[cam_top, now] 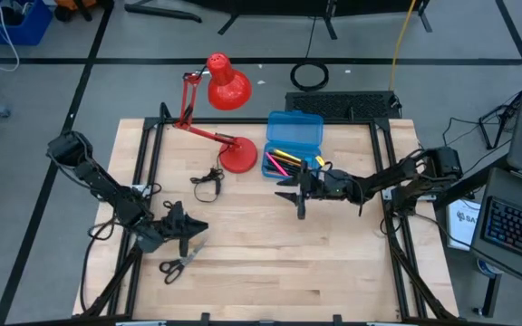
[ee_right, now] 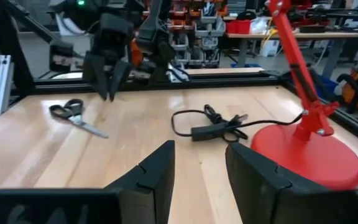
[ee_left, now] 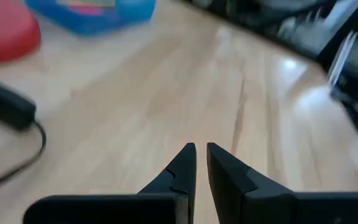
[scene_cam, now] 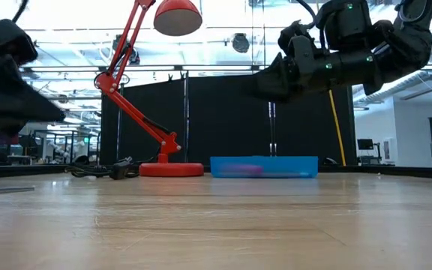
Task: Pick & place school supplies into a supply box
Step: Put the black pen into the blue supply box
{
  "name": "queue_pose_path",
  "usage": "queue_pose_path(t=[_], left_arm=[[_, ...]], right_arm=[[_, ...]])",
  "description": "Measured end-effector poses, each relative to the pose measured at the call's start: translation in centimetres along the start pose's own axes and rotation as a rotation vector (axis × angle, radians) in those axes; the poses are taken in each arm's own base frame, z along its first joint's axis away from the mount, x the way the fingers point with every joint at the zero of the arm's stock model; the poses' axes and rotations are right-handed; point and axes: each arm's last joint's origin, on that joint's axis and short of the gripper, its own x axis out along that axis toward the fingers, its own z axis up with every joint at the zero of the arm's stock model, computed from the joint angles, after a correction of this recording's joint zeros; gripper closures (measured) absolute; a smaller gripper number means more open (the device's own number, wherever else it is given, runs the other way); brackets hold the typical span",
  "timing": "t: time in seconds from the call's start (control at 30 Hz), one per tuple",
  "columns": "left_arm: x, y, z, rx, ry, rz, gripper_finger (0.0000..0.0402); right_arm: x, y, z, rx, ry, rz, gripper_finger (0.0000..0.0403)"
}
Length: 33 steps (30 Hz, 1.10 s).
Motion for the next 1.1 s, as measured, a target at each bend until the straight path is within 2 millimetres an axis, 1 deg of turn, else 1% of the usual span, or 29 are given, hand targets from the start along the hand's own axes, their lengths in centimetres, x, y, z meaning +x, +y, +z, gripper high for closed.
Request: queue_pose_path(t=[0.13,0.27,0.4,0.5,0.63,0.7,0.77,0.87,1.1], left_arm=[[0.3,-0.1,0.0,0.002,0.118,0.056,0.0360],[0.4,-0.3,0.5,0.021,0.162,0.120,0.0360],[0.4,-0.5,0.5,-0.036,0.268,0.119,0.0360],[0.2,-0.1,0.2,-0.117,0.353,0.145,0.0360],[0.1,0.3,-0.1,-0.120,0.389,0.183,0.0360],[0.2,0.4,-0.1,-0.151,0.417,0.182,0.0360],[0.3,0.3,0.0,-0.195,0.513,0.170,0.0360],[0.2,-0.1,0.2,-0.242,0.655,0.162,0.0360],[0.0,-0.9,1.6,-0.198,0.775,0.185,0.0359]], right_arm=[[0.0,0.0,0.0,-0.001,-0.004,-0.001,0.0273],[0.0,0.0,0.1,-0.002,-0.005,-0.001,0.0273],[0.0,-0.4,-0.1,-0.004,0.009,-0.013,0.0273],[0.0,-0.7,-0.3,-0.005,0.031,-0.027,0.0273],[0.0,-1.2,-0.4,-0.002,0.042,-0.045,0.0273],[0.0,-1.3,-0.4,0.008,0.042,-0.048,0.0273],[0.0,-1.3,-0.4,0.015,0.045,-0.050,0.0273],[0.0,-1.3,-0.4,0.019,0.049,-0.050,0.0273],[0.0,-1.6,-0.6,0.024,0.069,-0.059,0.0273]])
